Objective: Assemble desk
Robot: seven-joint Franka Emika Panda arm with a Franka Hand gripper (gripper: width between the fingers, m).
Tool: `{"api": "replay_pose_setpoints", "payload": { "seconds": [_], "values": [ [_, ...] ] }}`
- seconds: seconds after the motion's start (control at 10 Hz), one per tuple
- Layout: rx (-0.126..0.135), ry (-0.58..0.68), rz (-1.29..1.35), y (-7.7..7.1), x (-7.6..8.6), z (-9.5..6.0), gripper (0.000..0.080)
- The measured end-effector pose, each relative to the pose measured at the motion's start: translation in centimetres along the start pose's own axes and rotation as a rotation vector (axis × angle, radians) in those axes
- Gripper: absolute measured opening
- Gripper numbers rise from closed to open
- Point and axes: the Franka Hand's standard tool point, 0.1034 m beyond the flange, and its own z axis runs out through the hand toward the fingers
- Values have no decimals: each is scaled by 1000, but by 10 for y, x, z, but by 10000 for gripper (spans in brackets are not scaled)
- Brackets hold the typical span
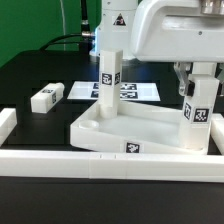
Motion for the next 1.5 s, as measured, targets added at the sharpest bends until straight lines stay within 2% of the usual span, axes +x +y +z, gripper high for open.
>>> {"api": "replay_pose_setpoints", "payload": {
  "seconds": [0.4,0.9,1.1,1.2,1.3,1.4,1.5],
  "values": [
    [37,-9,454,1,1,0,291],
    [11,-22,788,23,-1,2,291],
    [3,-23,844,29,-2,2,291],
    [4,-23,844,28,-2,3,367],
    [4,-23,842,28,-2,3,555],
    [5,-22,838,27,-2,2,555],
    [12,-20,807,25,0,-5,630]
  ]
}}
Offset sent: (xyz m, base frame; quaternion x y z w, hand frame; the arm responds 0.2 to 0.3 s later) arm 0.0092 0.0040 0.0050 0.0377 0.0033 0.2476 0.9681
